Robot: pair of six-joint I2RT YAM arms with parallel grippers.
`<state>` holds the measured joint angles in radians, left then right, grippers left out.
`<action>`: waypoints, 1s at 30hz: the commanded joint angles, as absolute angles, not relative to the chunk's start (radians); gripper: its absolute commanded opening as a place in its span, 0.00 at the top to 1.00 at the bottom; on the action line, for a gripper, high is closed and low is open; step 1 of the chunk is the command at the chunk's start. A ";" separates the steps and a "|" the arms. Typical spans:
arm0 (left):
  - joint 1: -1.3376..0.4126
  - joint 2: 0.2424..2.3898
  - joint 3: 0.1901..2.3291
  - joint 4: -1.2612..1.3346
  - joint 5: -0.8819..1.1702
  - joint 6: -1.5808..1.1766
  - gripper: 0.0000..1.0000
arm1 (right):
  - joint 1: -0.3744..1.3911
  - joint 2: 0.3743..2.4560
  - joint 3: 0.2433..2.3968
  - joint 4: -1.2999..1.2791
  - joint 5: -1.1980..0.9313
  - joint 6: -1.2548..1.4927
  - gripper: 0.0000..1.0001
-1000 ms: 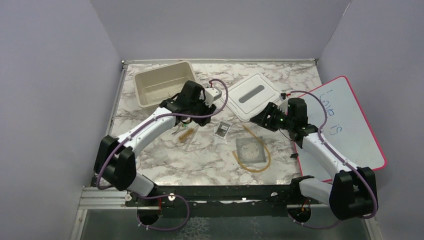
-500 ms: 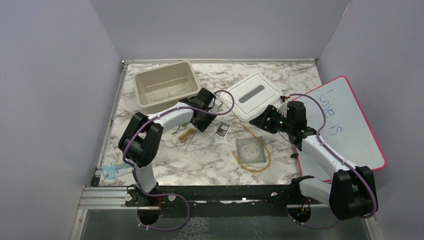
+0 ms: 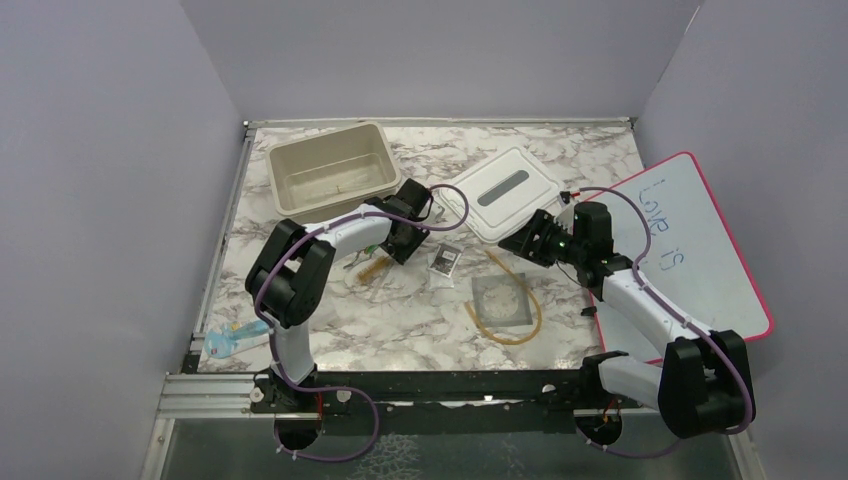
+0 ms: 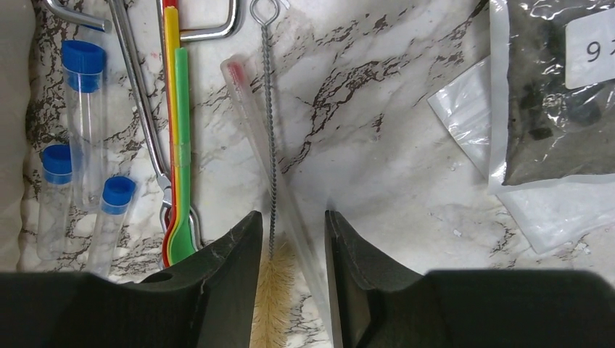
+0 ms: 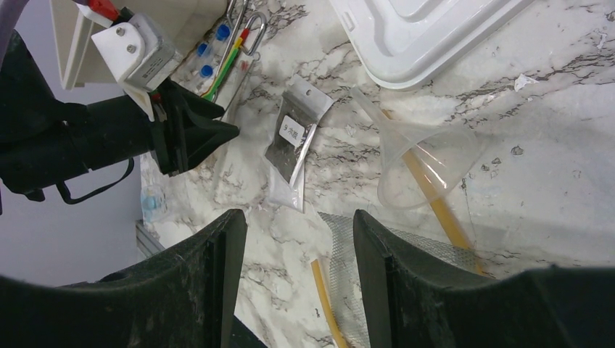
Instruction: Organize the chemistry lab equipment
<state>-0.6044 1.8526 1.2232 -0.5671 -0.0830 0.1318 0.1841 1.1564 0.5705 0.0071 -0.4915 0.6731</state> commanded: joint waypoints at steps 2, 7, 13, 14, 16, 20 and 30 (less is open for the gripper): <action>-0.607 1.855 1.250 -0.571 -0.125 0.138 0.62 | 0.189 1.158 0.567 0.038 -0.512 0.672 0.39; -0.607 1.835 1.251 -0.581 -0.121 0.144 0.64 | 0.190 1.150 0.572 0.033 -0.511 0.673 0.39; -0.607 1.819 1.233 -0.582 -0.071 0.150 0.72 | 0.189 1.136 0.575 0.023 -0.505 0.673 0.40; -0.607 1.820 1.233 -0.584 -0.072 0.150 0.74 | 0.189 1.133 0.574 0.023 -0.504 0.675 0.40; -0.607 1.819 1.236 -0.587 -0.080 0.149 0.77 | 0.189 1.127 0.570 0.023 -0.503 0.676 0.40; -0.607 1.795 1.241 -0.593 -0.087 0.149 0.80 | 0.189 1.119 0.566 0.020 -0.503 0.678 0.40; -0.607 1.769 1.223 -0.594 -0.096 0.161 1.00 | 0.189 1.106 0.562 0.016 -0.498 0.684 0.40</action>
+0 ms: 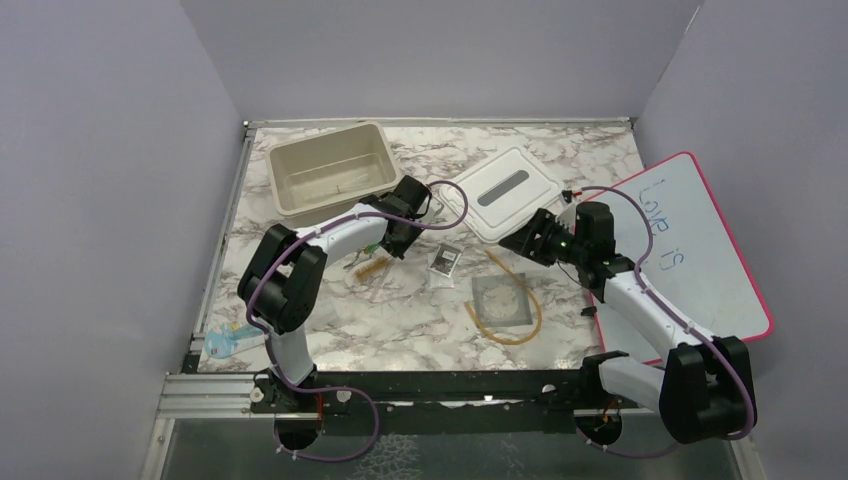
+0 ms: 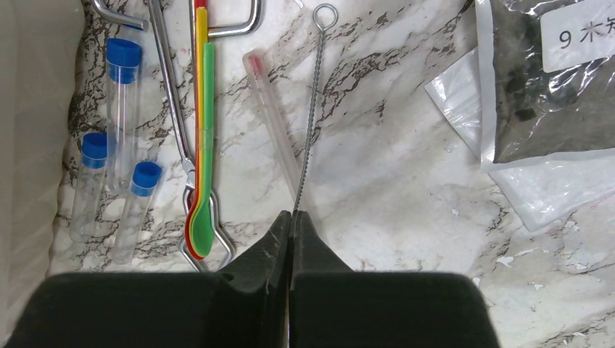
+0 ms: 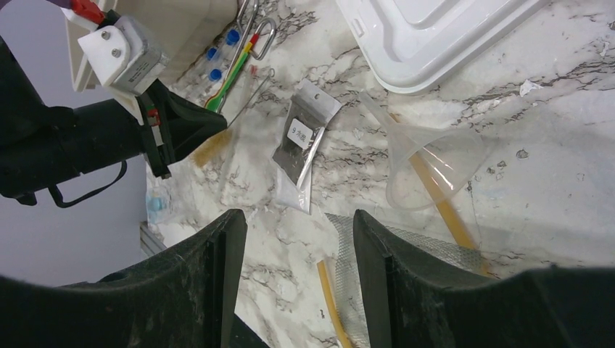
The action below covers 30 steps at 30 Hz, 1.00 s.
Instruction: Organize the chemistry lab equipment
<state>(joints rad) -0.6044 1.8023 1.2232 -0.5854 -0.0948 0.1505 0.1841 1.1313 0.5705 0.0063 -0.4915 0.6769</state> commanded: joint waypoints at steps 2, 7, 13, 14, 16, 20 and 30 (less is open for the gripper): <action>-0.607 1.772 1.221 -0.594 -0.097 0.161 0.99 | 0.189 1.102 0.559 0.014 -0.496 0.684 0.40; -0.607 1.780 1.204 -0.596 -0.108 0.172 0.88 | 0.190 1.095 0.557 0.011 -0.495 0.684 0.40; -0.607 1.812 1.182 -0.595 -0.160 0.175 0.86 | 0.190 1.095 0.560 0.012 -0.494 0.683 0.40; -0.607 1.818 1.181 -0.595 -0.169 0.175 0.86 | 0.189 1.094 0.560 0.011 -0.493 0.683 0.40; -0.607 1.828 1.184 -0.594 -0.171 0.175 0.86 | 0.189 1.094 0.560 0.009 -0.495 0.681 0.40; -0.607 1.840 1.187 -0.594 -0.162 0.176 0.88 | 0.189 1.091 0.557 0.008 -0.492 0.681 0.40; -0.607 1.866 1.193 -0.594 -0.164 0.171 0.85 | 0.189 1.087 0.557 0.005 -0.490 0.682 0.40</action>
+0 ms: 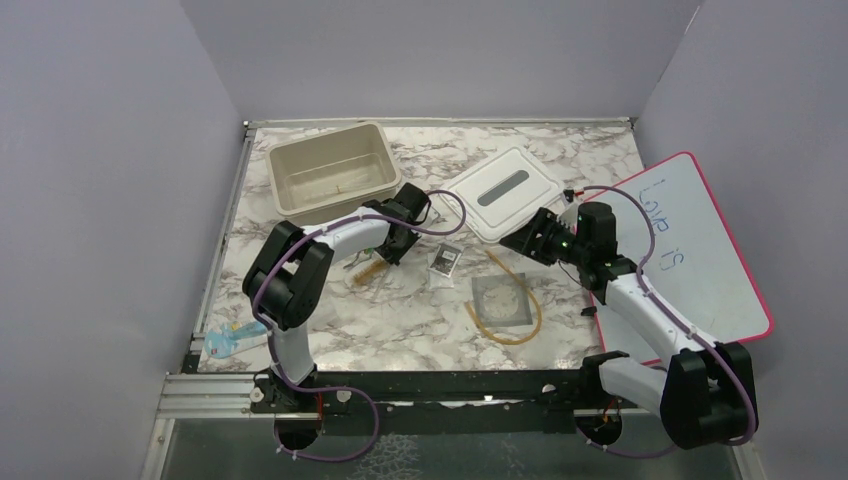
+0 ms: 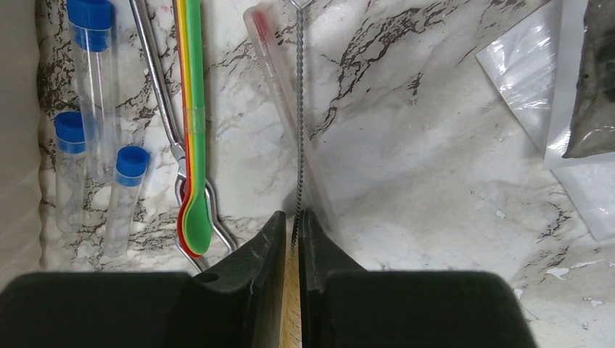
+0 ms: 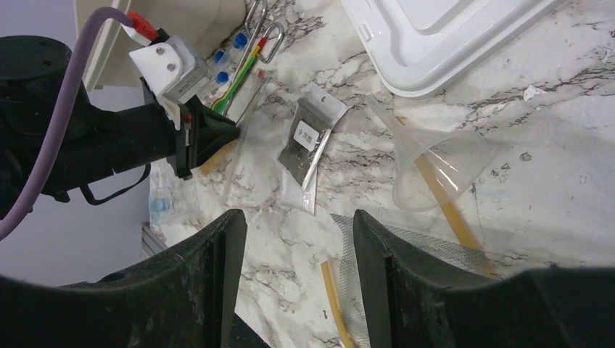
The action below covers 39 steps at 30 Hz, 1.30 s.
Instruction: Organize the chemistry lab equipment
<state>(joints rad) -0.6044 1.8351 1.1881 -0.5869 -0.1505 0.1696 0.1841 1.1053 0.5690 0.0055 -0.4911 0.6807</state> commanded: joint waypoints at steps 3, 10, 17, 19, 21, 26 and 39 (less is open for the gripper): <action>-0.607 1.861 1.198 -0.596 -0.158 0.176 0.96 | 0.189 1.083 0.556 0.003 -0.490 0.684 0.40; -0.607 1.733 1.258 -0.667 -0.161 0.203 1.00 | 0.189 1.071 0.578 0.002 -0.490 0.682 0.40; -0.608 1.613 1.438 -0.755 -0.188 0.419 1.00 | 0.189 1.069 0.611 -0.045 -0.476 0.672 0.40; -0.608 1.631 1.550 -0.793 -0.196 0.508 1.00 | 0.189 1.069 0.622 -0.064 -0.473 0.670 0.40; -0.607 1.650 1.624 -0.805 -0.225 0.600 1.00 | 0.189 1.066 0.629 -0.081 -0.468 0.670 0.40; -0.551 1.702 1.744 -0.806 -0.180 0.778 1.00 | 0.189 1.047 0.639 -0.094 -0.448 0.693 0.40; -0.161 1.817 1.708 -0.786 0.038 0.971 1.00 | 0.189 1.104 0.712 -0.129 -0.425 0.696 0.40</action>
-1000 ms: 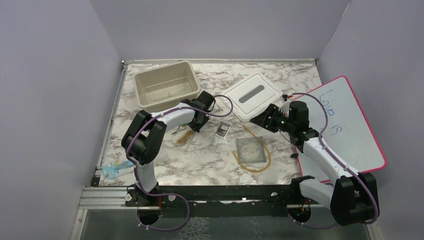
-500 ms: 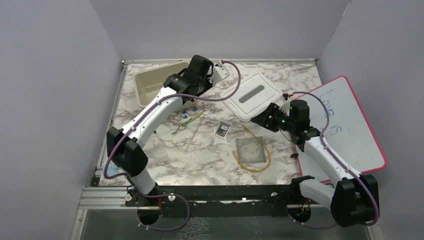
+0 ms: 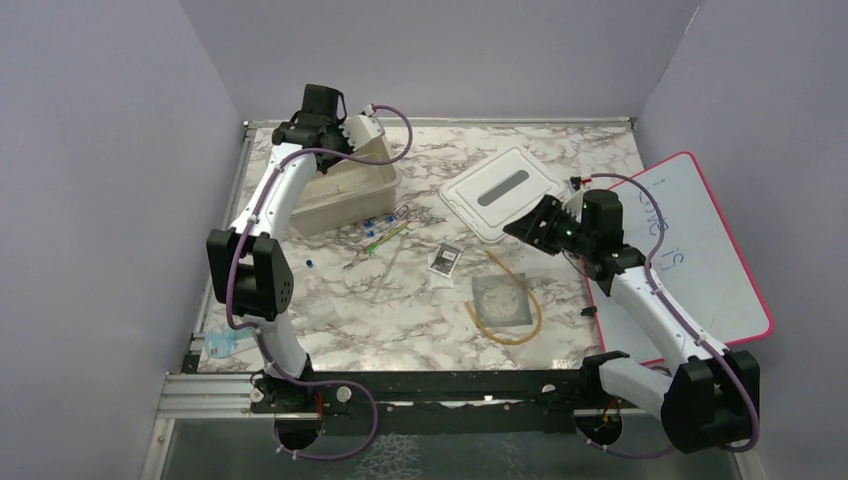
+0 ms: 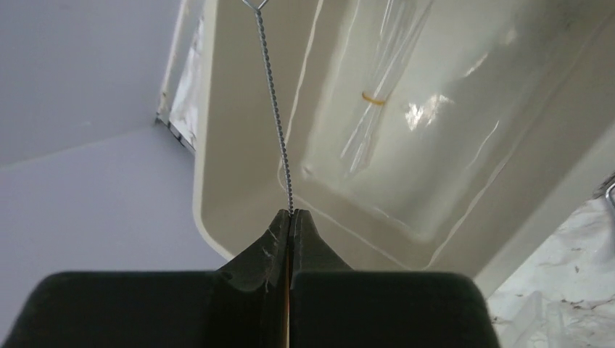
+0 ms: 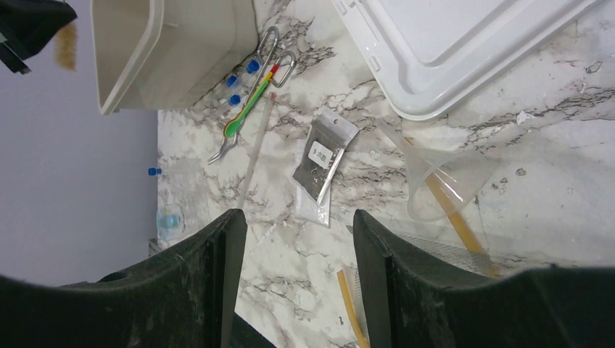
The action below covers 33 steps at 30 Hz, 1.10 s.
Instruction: Organize the chemistry lab equipment
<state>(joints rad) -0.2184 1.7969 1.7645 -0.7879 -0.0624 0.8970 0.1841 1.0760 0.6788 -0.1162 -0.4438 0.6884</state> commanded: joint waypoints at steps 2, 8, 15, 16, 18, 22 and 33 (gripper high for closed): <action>-0.145 1.849 1.707 -0.780 0.038 0.979 1.00 | 0.189 1.114 0.709 -0.118 -0.429 0.703 0.40; -0.130 2.010 1.806 -0.772 0.019 1.006 1.00 | 0.189 1.138 0.709 -0.094 -0.445 0.717 0.40; -0.127 2.142 1.932 -0.765 0.008 1.008 1.00 | 0.189 1.147 0.706 -0.087 -0.453 0.723 0.40; -0.127 2.152 1.938 -0.762 0.008 1.002 1.00 | 0.189 1.149 0.707 -0.087 -0.453 0.723 0.40; -0.127 2.164 1.948 -0.753 0.008 0.989 1.00 | 0.190 1.153 0.709 -0.089 -0.454 0.723 0.40; -0.126 2.173 1.945 -0.738 0.008 0.971 0.89 | 0.190 1.156 0.711 -0.087 -0.454 0.724 0.40; -0.127 2.139 1.944 -0.732 -0.021 0.937 0.67 | 0.190 1.154 0.715 -0.096 -0.459 0.723 0.40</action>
